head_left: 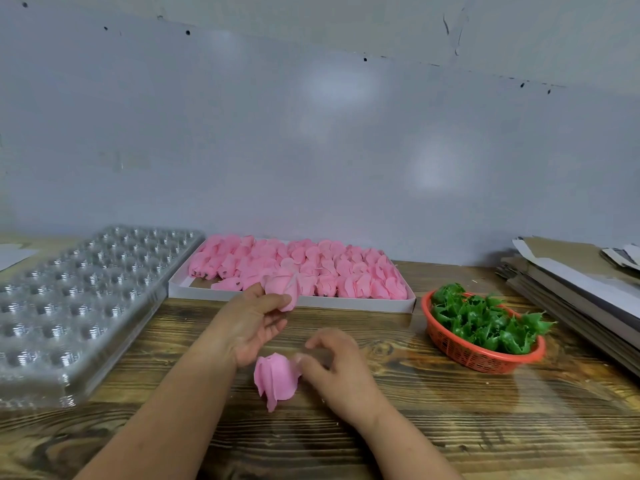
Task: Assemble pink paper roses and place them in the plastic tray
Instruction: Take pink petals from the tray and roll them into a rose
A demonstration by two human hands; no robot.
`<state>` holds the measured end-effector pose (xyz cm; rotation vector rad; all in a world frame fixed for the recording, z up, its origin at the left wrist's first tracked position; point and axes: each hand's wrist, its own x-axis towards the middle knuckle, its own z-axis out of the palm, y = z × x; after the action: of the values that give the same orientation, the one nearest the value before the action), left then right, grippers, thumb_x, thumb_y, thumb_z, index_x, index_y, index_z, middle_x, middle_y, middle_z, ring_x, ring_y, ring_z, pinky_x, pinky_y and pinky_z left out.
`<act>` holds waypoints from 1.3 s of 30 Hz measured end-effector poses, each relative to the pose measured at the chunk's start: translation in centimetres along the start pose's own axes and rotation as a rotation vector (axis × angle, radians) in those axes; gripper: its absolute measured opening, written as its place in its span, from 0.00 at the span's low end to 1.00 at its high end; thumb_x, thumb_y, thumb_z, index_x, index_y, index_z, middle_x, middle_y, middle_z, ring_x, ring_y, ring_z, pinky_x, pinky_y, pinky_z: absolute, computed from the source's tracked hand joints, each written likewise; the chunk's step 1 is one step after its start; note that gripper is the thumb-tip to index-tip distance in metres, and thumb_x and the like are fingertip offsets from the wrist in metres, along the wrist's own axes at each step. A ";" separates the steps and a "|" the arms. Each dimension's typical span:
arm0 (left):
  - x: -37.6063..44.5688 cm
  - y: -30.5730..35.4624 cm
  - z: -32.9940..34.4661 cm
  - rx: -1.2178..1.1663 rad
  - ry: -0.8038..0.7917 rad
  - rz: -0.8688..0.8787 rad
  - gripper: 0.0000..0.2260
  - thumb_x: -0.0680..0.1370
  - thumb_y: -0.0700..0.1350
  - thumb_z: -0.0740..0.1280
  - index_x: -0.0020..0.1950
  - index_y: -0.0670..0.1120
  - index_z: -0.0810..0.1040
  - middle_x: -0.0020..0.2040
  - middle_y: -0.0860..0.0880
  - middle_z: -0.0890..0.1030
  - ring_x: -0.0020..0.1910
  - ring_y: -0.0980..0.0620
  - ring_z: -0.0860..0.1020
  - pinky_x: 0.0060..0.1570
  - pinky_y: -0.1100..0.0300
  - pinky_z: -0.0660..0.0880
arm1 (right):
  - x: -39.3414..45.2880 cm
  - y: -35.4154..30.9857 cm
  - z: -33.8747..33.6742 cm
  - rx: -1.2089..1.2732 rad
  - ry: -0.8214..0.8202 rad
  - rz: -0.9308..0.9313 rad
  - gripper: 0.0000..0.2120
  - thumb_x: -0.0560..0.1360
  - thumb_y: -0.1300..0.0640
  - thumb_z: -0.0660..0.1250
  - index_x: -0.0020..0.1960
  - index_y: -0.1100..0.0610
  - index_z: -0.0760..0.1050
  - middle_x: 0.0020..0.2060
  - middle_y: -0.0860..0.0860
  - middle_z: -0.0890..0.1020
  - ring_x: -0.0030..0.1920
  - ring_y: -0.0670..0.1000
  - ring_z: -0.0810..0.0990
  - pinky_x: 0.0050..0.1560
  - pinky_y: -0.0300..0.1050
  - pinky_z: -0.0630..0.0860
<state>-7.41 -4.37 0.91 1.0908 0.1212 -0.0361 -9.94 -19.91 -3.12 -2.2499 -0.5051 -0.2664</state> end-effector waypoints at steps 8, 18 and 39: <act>-0.1 -0.1 0.1 -0.004 -0.042 0.001 0.09 0.76 0.31 0.65 0.43 0.45 0.76 0.33 0.48 0.82 0.40 0.51 0.78 0.43 0.57 0.75 | -0.3 -0.9 0.8 0.115 -0.088 -0.041 0.06 0.72 0.67 0.64 0.40 0.63 0.79 0.40 0.54 0.80 0.44 0.51 0.76 0.48 0.44 0.71; -0.2 0.0 0.2 -0.083 -0.044 -0.041 0.07 0.75 0.30 0.64 0.50 0.39 0.75 0.42 0.41 0.82 0.43 0.47 0.80 0.43 0.55 0.76 | -0.1 -0.6 -2.5 1.072 0.149 0.532 0.04 0.75 0.67 0.61 0.44 0.64 0.74 0.36 0.59 0.81 0.34 0.55 0.79 0.34 0.46 0.77; -1.6 -1.7 0.8 0.096 -0.432 -0.246 0.19 0.68 0.39 0.74 0.59 0.44 0.78 0.54 0.41 0.83 0.55 0.43 0.81 0.58 0.41 0.73 | 0.3 0.9 -2.4 0.880 0.299 0.629 0.13 0.75 0.58 0.68 0.34 0.61 0.72 0.26 0.54 0.75 0.26 0.48 0.72 0.28 0.36 0.69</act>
<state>-9.12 -5.96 -0.03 1.1354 -0.1373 -0.4997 -9.31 -22.18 -2.05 -1.3691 0.2360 -0.0286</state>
